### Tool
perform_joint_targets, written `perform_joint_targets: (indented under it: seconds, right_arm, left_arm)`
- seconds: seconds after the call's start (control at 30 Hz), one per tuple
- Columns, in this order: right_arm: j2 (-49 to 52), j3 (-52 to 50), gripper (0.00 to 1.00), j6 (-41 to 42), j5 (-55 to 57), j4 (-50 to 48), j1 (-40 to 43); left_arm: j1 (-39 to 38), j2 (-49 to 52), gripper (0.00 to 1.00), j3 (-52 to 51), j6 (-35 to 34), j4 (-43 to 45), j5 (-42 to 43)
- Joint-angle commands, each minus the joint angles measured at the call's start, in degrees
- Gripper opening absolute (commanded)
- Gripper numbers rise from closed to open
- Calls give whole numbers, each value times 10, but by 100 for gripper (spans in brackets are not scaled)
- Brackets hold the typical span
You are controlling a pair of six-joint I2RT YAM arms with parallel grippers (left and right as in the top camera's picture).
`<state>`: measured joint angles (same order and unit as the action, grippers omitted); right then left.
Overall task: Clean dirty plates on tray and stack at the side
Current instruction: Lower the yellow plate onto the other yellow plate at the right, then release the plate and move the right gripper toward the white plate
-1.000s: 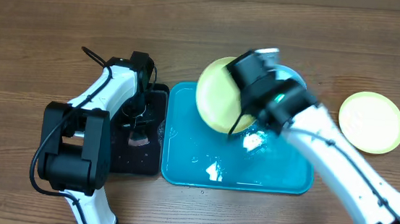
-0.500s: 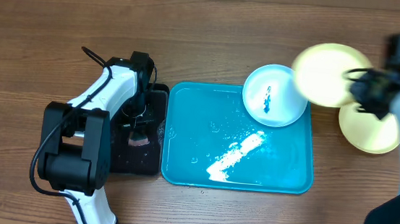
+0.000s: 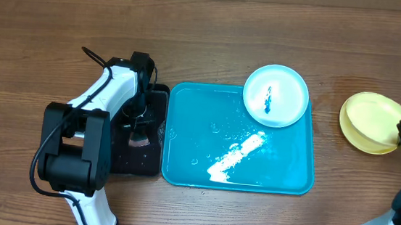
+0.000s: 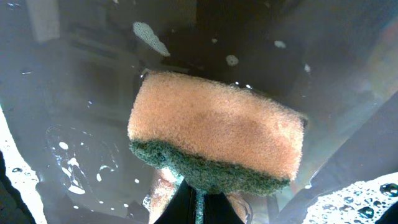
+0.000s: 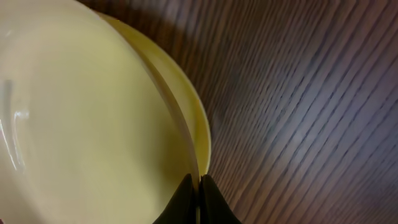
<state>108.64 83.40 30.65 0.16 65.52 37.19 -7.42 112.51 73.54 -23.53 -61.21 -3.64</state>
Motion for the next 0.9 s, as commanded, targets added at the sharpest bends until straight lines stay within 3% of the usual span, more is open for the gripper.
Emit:
perform_joint_targets:
  seconds: [0.0,0.1,0.23,0.5,0.63,0.67,0.77,0.8,0.87]
  right_arm:
    - [-2,1,4,-7,-9,-10,5]
    - [2,1,7,-9,-10,-16,3]
    - [2,1,35,-41,-16,-17,-3]
    - [0,10,37,-57,-89,-10,-23]
    - [-15,33,41,-116,-132,-5,-62]
    - [-21,38,46,-150,-145,-7,-79]
    - [-26,42,78,-228,-173,-14,-133]
    - [-26,41,100,-250,-180,-22,-155]
    - [-24,37,100,-266,-178,-47,-195]
  left_arm:
    - [-6,-7,4,-7,13,0,18]
    - [-6,-7,4,-7,17,0,18]
    - [-6,-7,4,-7,17,2,18]
    - [-6,-7,4,-7,17,2,18]
    - [-6,-7,4,-7,17,2,18]
    - [-6,-7,4,-7,17,2,18]
    - [-6,-7,4,-7,17,2,18]
    - [-6,-7,4,-7,17,2,18]
    - [-6,-7,4,-7,17,2,21]
